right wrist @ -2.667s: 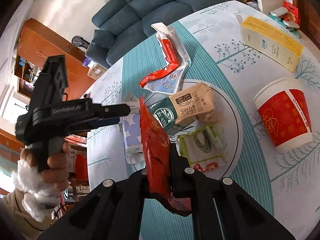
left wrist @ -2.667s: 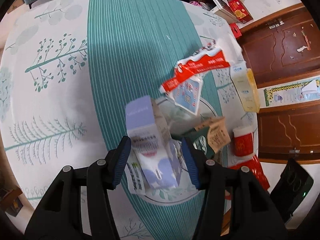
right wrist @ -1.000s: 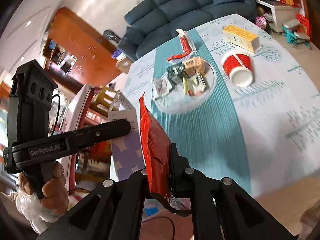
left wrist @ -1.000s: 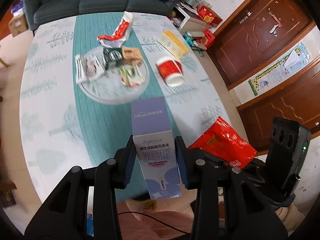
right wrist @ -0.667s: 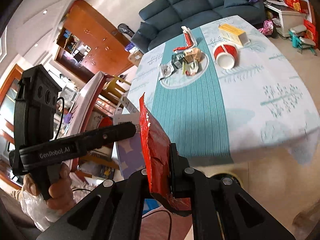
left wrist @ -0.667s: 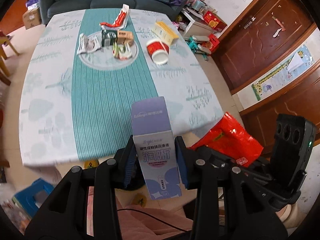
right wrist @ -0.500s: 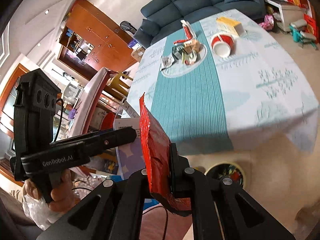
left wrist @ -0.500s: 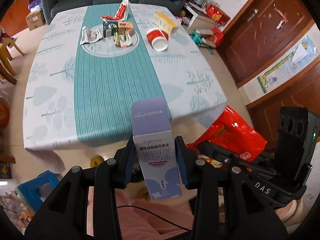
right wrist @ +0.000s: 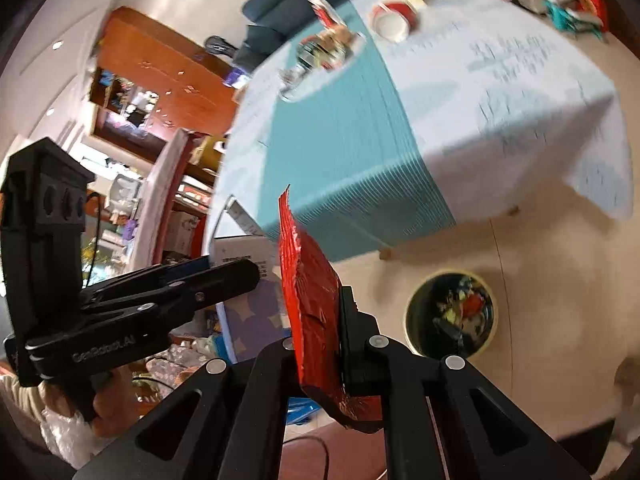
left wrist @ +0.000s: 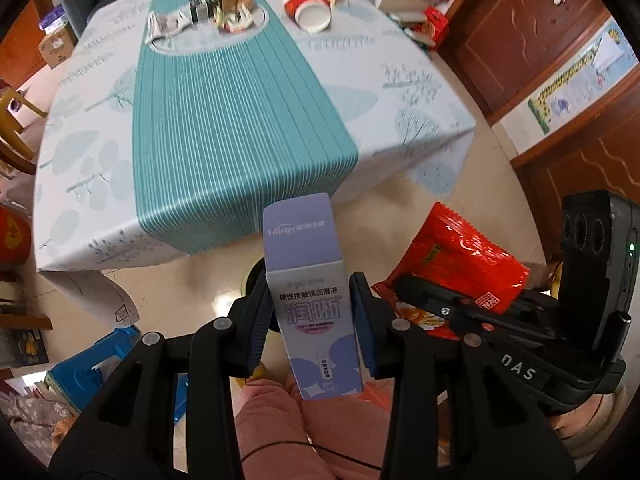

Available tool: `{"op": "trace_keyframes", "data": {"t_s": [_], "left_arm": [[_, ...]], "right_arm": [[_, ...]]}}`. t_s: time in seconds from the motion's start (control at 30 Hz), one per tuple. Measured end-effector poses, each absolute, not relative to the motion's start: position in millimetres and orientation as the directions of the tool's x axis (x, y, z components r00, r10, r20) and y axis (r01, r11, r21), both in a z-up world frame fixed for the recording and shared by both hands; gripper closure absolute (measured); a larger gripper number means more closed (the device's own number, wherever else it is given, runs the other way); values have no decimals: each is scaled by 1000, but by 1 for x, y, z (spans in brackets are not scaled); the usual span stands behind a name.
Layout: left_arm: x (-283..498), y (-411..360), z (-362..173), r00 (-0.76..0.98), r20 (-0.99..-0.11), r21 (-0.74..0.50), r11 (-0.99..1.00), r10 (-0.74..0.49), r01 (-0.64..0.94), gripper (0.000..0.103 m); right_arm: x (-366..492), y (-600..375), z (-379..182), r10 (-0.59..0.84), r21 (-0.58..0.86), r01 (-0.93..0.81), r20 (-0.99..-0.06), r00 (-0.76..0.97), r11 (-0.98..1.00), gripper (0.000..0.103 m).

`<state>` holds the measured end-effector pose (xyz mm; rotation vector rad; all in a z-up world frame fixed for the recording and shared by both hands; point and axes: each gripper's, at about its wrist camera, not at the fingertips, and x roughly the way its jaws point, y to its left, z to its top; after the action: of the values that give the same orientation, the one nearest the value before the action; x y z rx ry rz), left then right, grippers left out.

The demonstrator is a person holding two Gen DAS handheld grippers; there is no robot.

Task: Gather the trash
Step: 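Carry the lavender box and red snack bag over the trash bin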

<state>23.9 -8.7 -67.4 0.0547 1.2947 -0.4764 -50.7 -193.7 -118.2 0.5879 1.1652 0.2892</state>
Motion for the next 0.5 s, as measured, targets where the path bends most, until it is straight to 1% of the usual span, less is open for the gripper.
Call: {"op": "trace_keyframes", "data": {"t_s": [0.1,0.23,0.37,0.5], "left_arm": [[24,-9,-101,168,-938,-222,897,-304,383,69],[25,-9,-160,129,-947,-227,896,-295,381,69],[27,-15,-225,113,-953,-217,895,-281,391,69],[26,-25,-285,117,-957,-191,882,-264,430,69]], "right_arm": [[-55,-190,-160,477,557,145,-797,370,818,98],[-58,-189,-217,445,540,223,-818,365,811,98],[-59,-187,-290,419,523,302,-839,347,797,98],[-56,-183,-355,377,481,340,-865,330,808,98]]}}
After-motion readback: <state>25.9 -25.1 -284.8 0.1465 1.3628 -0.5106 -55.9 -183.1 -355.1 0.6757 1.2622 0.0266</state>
